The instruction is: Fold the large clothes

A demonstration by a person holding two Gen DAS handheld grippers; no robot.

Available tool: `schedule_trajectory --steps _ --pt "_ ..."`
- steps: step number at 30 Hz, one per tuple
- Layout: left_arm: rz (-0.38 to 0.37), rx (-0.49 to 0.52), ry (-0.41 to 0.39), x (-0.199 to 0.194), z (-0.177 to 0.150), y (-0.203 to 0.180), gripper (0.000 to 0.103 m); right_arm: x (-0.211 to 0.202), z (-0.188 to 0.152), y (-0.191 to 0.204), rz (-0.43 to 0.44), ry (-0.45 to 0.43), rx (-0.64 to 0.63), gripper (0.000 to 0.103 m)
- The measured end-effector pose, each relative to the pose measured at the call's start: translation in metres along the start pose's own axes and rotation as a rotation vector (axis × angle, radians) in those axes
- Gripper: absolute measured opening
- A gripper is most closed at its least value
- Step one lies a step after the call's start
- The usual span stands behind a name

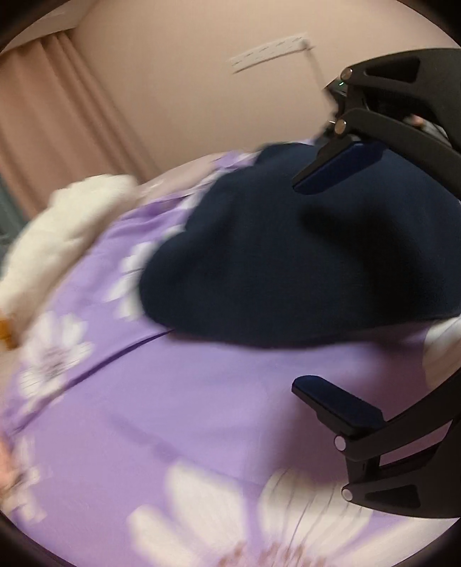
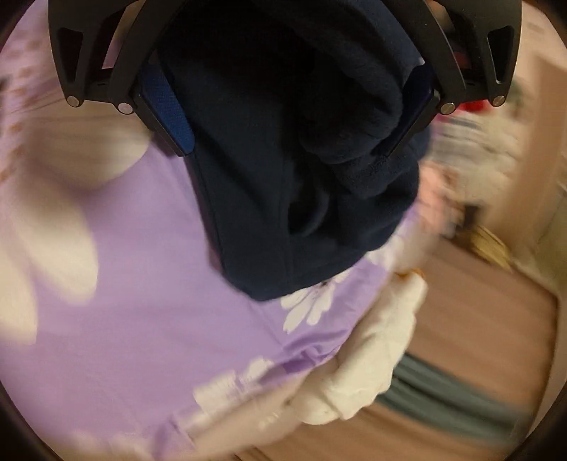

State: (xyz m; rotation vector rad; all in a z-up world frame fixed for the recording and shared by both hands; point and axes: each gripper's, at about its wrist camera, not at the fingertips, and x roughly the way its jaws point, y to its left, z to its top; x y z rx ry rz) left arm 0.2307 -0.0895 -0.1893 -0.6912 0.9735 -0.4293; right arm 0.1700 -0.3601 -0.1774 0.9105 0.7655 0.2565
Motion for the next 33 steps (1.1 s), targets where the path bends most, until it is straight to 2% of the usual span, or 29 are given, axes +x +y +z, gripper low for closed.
schedule_trajectory --steps 2,5,6,9,13,15,16,19,23,25,28,31,33 --pt "-0.055 -0.029 0.058 0.019 -0.006 0.004 0.103 0.005 0.003 -0.014 0.085 0.075 0.079 0.102" --pt "-0.193 -0.118 0.078 0.03 -0.01 0.009 0.102 0.002 0.004 -0.016 0.113 0.105 0.073 0.102" --pt "-0.198 -0.116 0.085 0.033 -0.01 0.008 0.102 0.005 0.004 -0.015 0.14 0.134 0.077 0.102" --pt "-0.165 -0.046 0.064 0.037 -0.011 -0.001 0.101 0.011 0.004 -0.016 0.163 0.162 0.073 0.102" --pt "-0.168 -0.069 0.051 0.045 -0.011 0.0 0.096 0.023 0.003 -0.018 0.233 0.162 0.029 0.1" --pt "-0.146 -0.06 0.041 0.046 -0.014 -0.005 0.094 0.023 0.0 -0.015 0.284 0.162 -0.006 0.084" --pt "-0.135 -0.053 0.035 0.043 -0.015 -0.007 0.092 0.027 -0.003 -0.015 0.323 0.158 0.009 0.083" --pt "-0.091 0.006 0.011 0.037 -0.013 -0.021 0.085 0.028 -0.002 -0.013 0.341 0.132 0.028 0.078" --pt "-0.023 0.121 -0.034 0.026 -0.02 -0.047 0.08 0.011 -0.002 -0.008 0.37 0.093 0.039 0.067" --pt "-0.021 0.157 -0.052 0.019 -0.021 -0.054 0.079 0.002 -0.001 -0.004 0.407 0.076 0.039 0.064" --pt "-0.043 0.191 -0.085 0.005 -0.025 -0.062 0.078 -0.008 0.002 0.003 0.451 0.056 0.007 0.064" --pt "-0.03 0.252 -0.114 -0.006 -0.027 -0.073 0.078 -0.015 0.001 0.008 0.506 0.04 0.006 0.064" --pt "-0.006 0.265 -0.11 -0.004 -0.025 -0.072 0.079 -0.012 0.001 0.007 0.495 0.046 -0.009 0.065"
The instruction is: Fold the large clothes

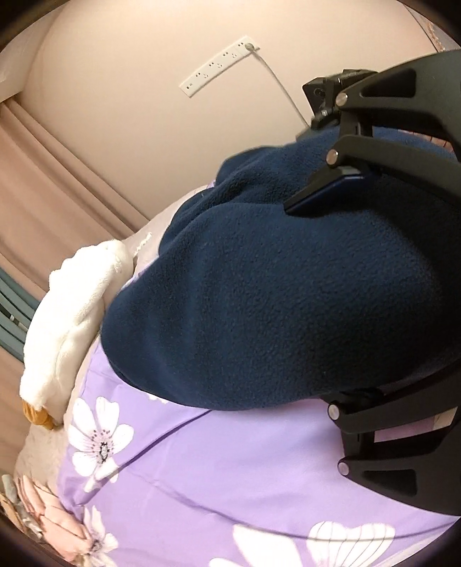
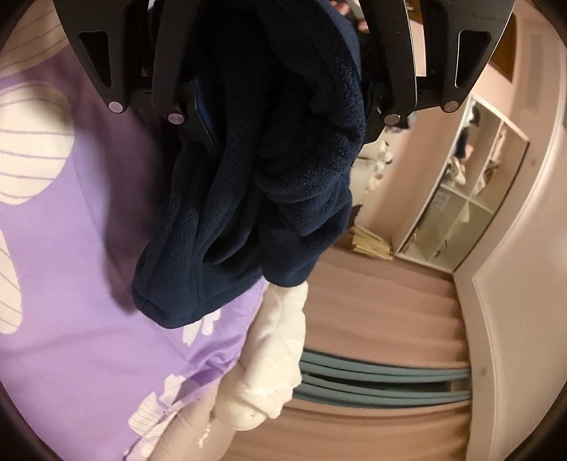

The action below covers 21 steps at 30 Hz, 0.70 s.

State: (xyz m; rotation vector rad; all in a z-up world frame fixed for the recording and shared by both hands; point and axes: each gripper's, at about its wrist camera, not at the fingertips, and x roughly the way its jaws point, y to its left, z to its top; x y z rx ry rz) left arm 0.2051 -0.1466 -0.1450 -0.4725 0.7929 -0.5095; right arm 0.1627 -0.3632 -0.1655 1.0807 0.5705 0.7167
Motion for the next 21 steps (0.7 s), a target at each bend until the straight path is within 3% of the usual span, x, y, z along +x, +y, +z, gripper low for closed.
schedule_trajectory --steps 3,5,10,14,17,21 --pt "0.042 -0.083 0.1 0.025 -0.001 0.023 0.08 0.012 0.002 -0.029 -0.116 0.05 0.117 0.068" --pt "-0.006 -0.13 0.082 0.024 -0.01 0.042 0.082 0.018 0.0 -0.038 -0.14 0.078 0.154 0.082" --pt "-0.054 -0.149 0.074 0.024 -0.014 0.059 0.088 0.042 -0.001 -0.018 -0.216 0.212 -0.005 0.095" --pt "-0.069 -0.158 0.055 0.026 -0.017 0.063 0.088 0.054 -0.004 -0.033 -0.116 0.193 0.038 0.102" --pt "-0.067 -0.171 0.058 0.026 -0.016 0.061 0.088 0.062 -0.007 -0.025 -0.138 0.193 -0.021 0.102" --pt "-0.074 -0.173 0.042 0.023 -0.017 0.061 0.087 0.06 -0.01 -0.032 -0.081 0.157 -0.011 0.091"
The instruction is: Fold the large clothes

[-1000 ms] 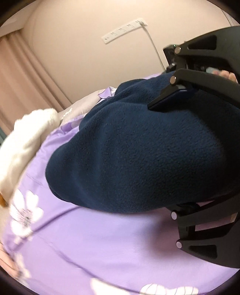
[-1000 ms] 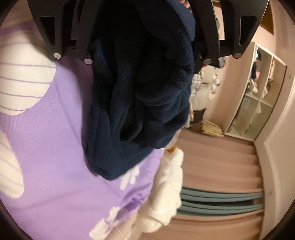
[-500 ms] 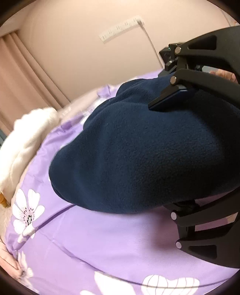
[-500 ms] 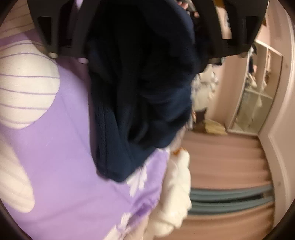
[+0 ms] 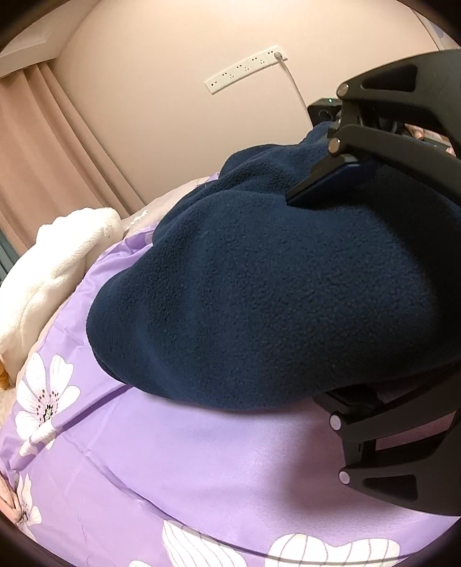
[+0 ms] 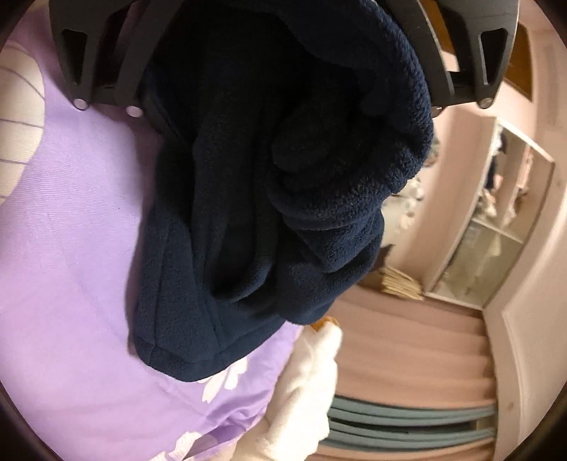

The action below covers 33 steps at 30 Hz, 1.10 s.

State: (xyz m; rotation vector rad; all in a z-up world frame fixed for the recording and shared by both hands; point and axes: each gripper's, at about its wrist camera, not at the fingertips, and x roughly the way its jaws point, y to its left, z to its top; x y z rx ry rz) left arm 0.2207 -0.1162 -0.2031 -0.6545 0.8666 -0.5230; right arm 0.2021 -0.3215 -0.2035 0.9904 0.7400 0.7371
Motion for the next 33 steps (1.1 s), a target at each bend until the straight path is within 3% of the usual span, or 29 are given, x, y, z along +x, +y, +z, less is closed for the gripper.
schedule_trajectory --steps 8,12,17,24,29,33 --pt "0.074 0.116 -0.069 -0.013 -0.002 -0.032 0.079 -0.009 -0.002 0.009 0.027 -0.045 0.052 0.081" --pt "0.035 0.146 -0.107 -0.032 0.007 -0.049 0.079 -0.014 0.005 0.032 0.082 -0.055 0.02 0.08" --pt "0.008 0.24 -0.174 -0.068 0.016 -0.088 0.079 -0.032 0.005 0.082 0.111 -0.134 -0.11 0.08" --pt "-0.084 0.347 -0.291 -0.134 0.015 -0.128 0.079 -0.058 -0.008 0.151 0.184 -0.218 -0.319 0.08" --pt "-0.122 0.351 -0.359 -0.172 0.007 -0.12 0.079 -0.059 -0.024 0.182 0.196 -0.236 -0.403 0.08" --pt "-0.154 0.316 -0.371 -0.189 0.008 -0.102 0.079 -0.054 -0.04 0.204 0.15 -0.249 -0.494 0.08"
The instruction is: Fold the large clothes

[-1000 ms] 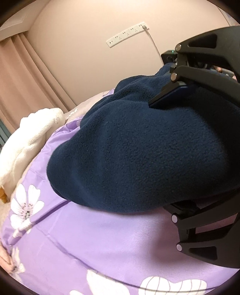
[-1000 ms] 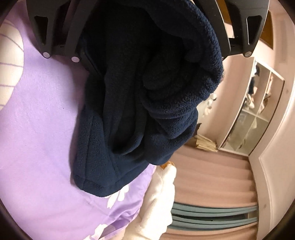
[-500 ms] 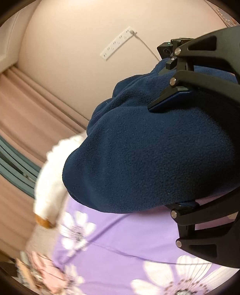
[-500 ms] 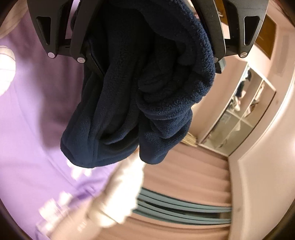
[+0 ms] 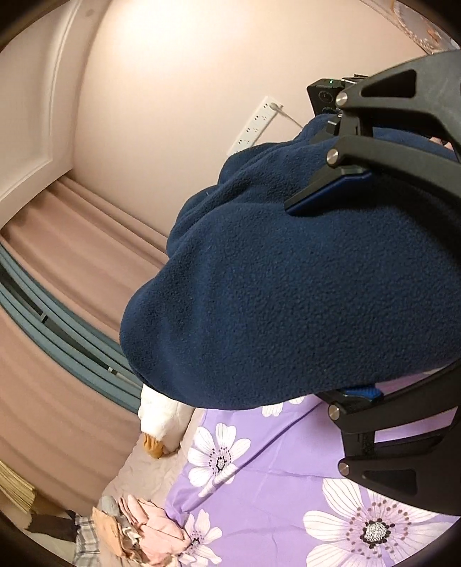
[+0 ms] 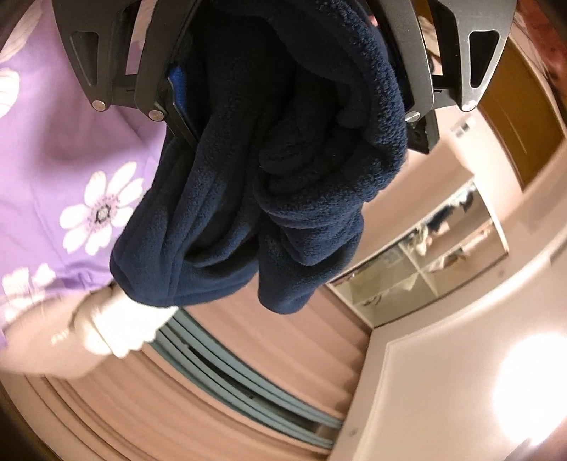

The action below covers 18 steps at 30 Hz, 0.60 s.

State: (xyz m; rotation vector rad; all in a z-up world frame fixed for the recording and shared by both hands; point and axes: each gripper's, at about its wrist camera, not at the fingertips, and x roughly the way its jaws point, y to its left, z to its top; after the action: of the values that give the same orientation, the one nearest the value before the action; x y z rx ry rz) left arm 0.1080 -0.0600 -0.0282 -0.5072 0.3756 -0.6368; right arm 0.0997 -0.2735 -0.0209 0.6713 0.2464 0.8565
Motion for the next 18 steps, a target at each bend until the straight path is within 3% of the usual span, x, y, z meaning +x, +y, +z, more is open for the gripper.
schedule_trajectory --steps 4,18 --pt "-0.012 -0.002 0.031 -0.002 0.015 0.004 0.079 0.01 -0.005 0.012 -0.039 -0.015 -0.041 0.08" --pt "0.019 0.027 0.033 -0.01 0.022 0.009 0.079 0.021 -0.001 0.002 -0.016 -0.008 -0.015 0.08"
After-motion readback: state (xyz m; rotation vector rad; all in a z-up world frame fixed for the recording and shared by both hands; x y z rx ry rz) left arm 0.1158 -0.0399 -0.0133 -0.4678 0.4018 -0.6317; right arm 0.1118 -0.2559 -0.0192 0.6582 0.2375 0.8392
